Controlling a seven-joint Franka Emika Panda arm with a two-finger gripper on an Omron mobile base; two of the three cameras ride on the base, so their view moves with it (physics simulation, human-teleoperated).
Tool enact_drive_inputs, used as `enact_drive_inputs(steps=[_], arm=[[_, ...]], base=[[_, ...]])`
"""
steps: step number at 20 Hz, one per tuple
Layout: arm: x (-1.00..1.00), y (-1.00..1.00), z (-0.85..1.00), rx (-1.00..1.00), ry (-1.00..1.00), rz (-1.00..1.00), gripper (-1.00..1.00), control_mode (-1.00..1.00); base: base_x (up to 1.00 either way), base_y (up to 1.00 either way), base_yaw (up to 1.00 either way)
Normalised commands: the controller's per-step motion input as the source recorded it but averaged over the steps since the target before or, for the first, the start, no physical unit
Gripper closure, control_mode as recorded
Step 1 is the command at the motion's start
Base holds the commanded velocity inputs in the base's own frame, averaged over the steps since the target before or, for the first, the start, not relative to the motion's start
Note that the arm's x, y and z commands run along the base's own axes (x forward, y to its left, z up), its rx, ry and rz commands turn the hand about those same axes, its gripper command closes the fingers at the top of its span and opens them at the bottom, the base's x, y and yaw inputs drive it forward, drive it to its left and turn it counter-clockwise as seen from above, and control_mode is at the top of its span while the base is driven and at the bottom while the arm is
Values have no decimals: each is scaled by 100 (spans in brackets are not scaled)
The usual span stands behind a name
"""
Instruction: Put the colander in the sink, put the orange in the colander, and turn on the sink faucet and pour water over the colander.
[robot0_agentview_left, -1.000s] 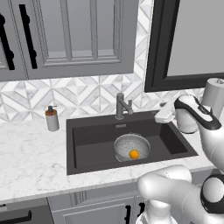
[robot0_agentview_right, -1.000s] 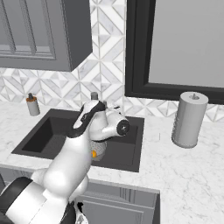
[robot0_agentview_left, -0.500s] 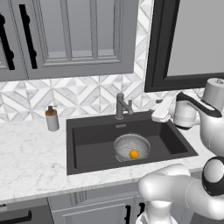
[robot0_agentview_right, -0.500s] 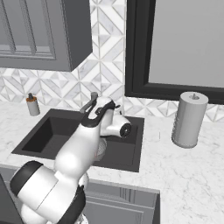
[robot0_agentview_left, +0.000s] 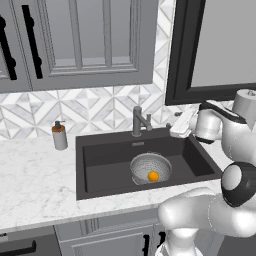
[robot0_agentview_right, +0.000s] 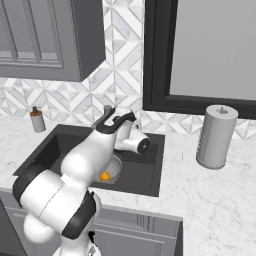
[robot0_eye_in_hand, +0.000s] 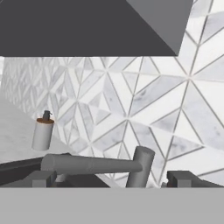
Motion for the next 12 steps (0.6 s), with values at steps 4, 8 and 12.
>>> enact_drive_inputs(steps=[4,8,12], arm=[[35,9,-3,1,-3,0,-100,-100],[22,10,-11,2,0,0,-100,-100],[25,1,-4,1,0,0,-100,-100]], base=[[0,0,0],[0,0,0],[0,0,0]])
